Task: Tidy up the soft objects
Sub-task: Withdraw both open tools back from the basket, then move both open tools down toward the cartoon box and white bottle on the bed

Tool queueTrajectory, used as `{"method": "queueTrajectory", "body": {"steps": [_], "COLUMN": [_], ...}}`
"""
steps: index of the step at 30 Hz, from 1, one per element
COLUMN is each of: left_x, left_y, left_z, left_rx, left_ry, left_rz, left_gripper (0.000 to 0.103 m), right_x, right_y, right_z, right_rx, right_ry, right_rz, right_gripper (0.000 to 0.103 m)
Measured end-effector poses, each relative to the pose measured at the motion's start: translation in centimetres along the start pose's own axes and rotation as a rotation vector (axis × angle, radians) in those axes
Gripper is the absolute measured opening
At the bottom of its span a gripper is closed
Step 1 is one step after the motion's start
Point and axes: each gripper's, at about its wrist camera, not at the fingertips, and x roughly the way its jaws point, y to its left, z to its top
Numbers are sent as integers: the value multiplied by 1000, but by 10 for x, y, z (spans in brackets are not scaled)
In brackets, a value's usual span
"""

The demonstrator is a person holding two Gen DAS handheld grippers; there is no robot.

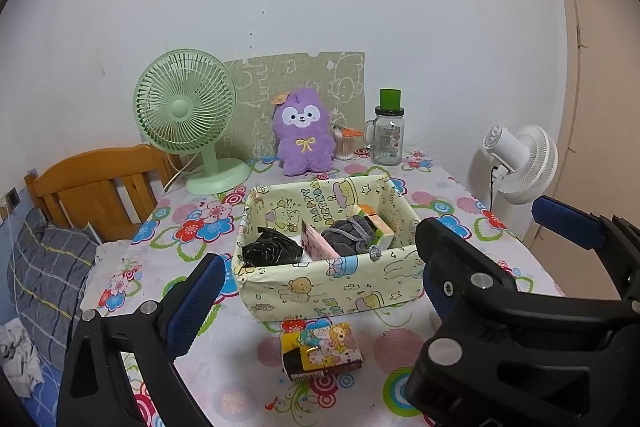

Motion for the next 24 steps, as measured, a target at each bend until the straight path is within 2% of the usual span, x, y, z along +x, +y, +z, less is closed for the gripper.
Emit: {"method": "queueTrajectory", "body": {"steps": [12, 24], "left_x": [-9, 4], "left_y": [2, -2], "left_z": [-14, -37], "left_rx": [-17, -43], "left_ry": [5, 47], "left_rz": [10, -23], "left_gripper": [101, 101], "right_x": [-10, -6], "right_y": [1, -6], "right_z": [-12, -34], "right_rx": [-24, -22], "right_ry": [-2, 22], "right_rz": [14, 11], "right_gripper": [96, 96]}}
